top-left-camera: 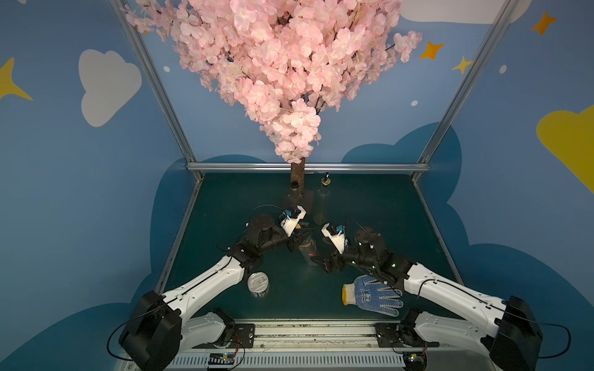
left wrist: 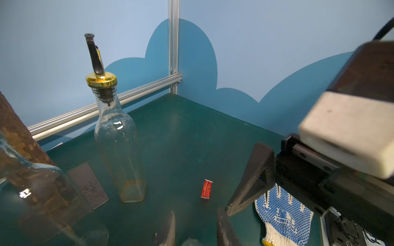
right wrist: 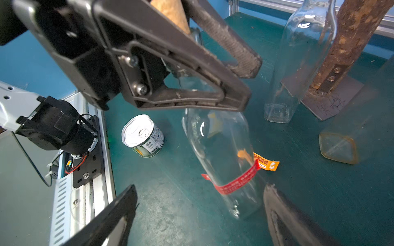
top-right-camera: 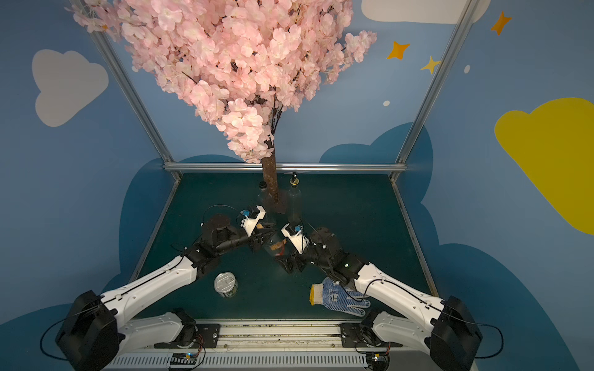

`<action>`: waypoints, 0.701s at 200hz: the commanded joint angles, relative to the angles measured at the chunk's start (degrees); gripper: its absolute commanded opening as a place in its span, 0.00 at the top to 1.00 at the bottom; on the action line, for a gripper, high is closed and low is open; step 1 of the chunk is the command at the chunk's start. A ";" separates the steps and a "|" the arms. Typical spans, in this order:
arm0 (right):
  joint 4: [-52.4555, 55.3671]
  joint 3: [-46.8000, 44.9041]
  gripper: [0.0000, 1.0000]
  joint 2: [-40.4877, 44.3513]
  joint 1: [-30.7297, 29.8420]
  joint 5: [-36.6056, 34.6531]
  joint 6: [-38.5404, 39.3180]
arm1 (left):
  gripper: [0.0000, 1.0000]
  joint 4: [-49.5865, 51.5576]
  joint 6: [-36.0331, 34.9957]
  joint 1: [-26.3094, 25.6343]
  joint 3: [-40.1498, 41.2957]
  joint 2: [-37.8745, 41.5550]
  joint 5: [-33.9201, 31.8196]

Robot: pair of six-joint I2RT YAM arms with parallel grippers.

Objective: Remove the label from the bottle
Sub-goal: Pick up the bottle from the center of the board.

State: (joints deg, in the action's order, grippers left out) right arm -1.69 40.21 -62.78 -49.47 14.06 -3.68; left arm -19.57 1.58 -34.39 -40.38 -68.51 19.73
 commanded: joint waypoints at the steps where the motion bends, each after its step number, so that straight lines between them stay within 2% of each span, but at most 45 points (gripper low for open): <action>1: 1.27 0.66 0.08 0.78 0.42 -0.47 -0.51 | 0.94 -0.19 1.43 -0.03 -1.67 0.03 -0.14; 8: 1.41 0.73 0.08 0.69 0.36 -0.44 -0.58 | 0.97 -0.02 1.79 -0.07 -1.79 0.01 -0.11; 68: 2.27 1.49 0.07 0.73 0.48 -1.47 -1.41 | 0.98 7.76 3.69 -1.25 -5.80 2.87 -1.01; 114: 2.05 1.72 0.06 0.67 0.61 -2.73 -2.92 | 0.98 15.92 7.89 -3.09 -8.46 6.14 -9.34; 140: 2.97 2.40 0.06 0.49 0.61 -3.00 -3.61 | 0.98 16.06 12.23 -4.82 -7.70 7.03 -13.53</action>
State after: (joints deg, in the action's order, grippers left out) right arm 0.10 40.29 -62.78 -49.10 11.94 -6.02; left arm -3.88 8.82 -37.91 -46.83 -63.18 11.07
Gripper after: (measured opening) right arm 0.943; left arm 0.286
